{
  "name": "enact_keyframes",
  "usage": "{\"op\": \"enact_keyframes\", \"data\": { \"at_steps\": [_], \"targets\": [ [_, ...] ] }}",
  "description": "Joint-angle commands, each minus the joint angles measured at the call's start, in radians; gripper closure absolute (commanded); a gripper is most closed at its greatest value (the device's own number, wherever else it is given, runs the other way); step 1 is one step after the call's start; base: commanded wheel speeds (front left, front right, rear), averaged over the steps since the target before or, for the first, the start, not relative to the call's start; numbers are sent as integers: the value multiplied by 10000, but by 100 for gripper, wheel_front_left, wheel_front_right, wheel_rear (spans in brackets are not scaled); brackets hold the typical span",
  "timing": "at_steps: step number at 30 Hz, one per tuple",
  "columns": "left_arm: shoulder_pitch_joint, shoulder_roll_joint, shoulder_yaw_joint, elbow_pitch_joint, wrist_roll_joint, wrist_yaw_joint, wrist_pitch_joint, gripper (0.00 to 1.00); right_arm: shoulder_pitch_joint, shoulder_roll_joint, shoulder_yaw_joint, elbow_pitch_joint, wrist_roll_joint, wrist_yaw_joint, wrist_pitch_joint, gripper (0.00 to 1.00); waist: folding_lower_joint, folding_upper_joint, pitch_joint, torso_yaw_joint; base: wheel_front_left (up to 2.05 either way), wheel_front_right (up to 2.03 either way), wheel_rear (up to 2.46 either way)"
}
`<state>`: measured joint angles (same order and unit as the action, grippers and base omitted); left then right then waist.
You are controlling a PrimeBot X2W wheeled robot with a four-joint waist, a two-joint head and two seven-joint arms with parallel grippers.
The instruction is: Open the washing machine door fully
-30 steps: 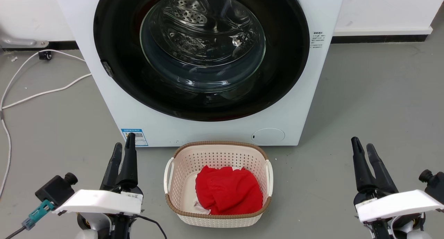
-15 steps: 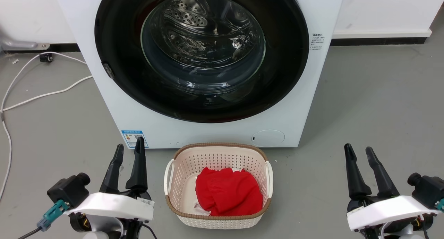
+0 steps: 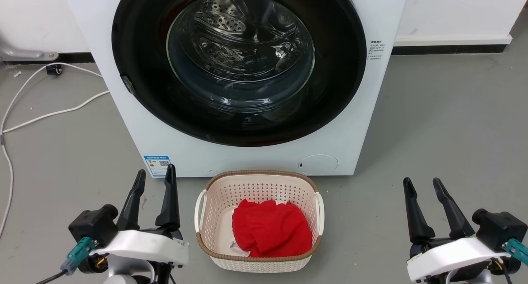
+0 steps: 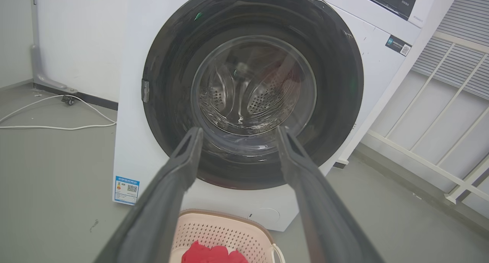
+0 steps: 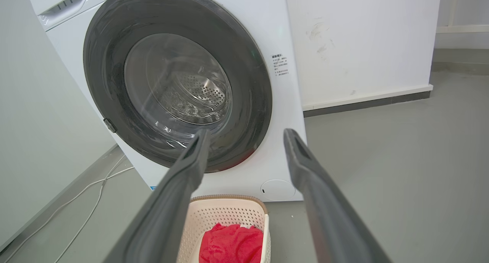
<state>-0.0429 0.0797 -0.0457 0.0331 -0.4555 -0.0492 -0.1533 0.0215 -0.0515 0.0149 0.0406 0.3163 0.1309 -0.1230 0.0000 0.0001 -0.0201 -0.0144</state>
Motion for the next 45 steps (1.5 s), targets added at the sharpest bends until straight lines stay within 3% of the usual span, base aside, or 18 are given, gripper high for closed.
{"op": "enact_keyframes", "data": {
  "at_steps": [1, 24, 45],
  "targets": [
    [44, 53, -39, -128, 245, 44, -65, 0, -78, -1, 20, -136, -253, -3, -74, 0, 0, -1, 0, 3, 0, 0, 0],
    [321, 202, -315, -388, 2196, 639, -600, 0, 48, 10, 12, -271, -2077, -3, -345, 0, 0, -1, -14, 132, 0, 0, 0],
    [540, -27, -204, -510, 3584, 590, -1002, 0, 191, 19, 125, -308, -2772, -3, -628, 0, 0, -1, -27, 120, 0, 0, 0]
  ]
}}
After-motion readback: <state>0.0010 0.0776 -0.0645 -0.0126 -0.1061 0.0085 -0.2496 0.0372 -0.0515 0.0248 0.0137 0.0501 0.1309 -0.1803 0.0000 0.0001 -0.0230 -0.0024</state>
